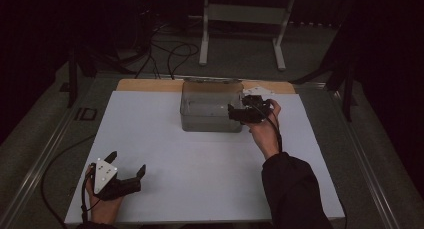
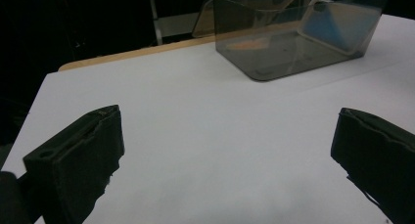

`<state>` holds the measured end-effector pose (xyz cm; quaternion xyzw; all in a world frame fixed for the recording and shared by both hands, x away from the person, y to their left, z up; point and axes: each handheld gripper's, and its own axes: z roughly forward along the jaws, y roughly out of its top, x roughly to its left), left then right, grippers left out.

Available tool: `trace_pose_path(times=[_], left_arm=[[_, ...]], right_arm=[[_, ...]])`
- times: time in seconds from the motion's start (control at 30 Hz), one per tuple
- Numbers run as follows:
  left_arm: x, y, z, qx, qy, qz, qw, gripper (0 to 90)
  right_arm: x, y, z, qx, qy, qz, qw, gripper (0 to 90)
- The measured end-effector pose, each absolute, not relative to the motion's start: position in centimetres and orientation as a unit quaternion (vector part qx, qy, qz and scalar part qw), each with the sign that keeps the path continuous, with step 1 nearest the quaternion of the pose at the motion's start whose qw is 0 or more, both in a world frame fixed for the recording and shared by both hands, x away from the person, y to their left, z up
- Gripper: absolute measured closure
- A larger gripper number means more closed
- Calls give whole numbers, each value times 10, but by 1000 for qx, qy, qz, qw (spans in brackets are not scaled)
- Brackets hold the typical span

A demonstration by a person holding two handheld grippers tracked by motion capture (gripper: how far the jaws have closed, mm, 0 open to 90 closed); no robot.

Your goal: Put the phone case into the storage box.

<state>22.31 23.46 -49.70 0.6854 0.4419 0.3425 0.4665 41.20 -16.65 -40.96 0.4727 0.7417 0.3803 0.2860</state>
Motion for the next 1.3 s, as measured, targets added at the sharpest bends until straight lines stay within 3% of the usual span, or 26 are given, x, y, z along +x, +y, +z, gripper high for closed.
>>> trace_pose_path(times=[0.57,0.9,1.3], left_arm=[[226,236,-493,688,442,335,468,1],[229,243,-485,681,444,340,473,2],[228,242,-485,688,436,335,474,1]], right_arm=[[359,-206,-430,453,735,414,287,96],[321,-216,-425,422,743,420,305,96],[268,-250,-461,410,719,457,327,97]])
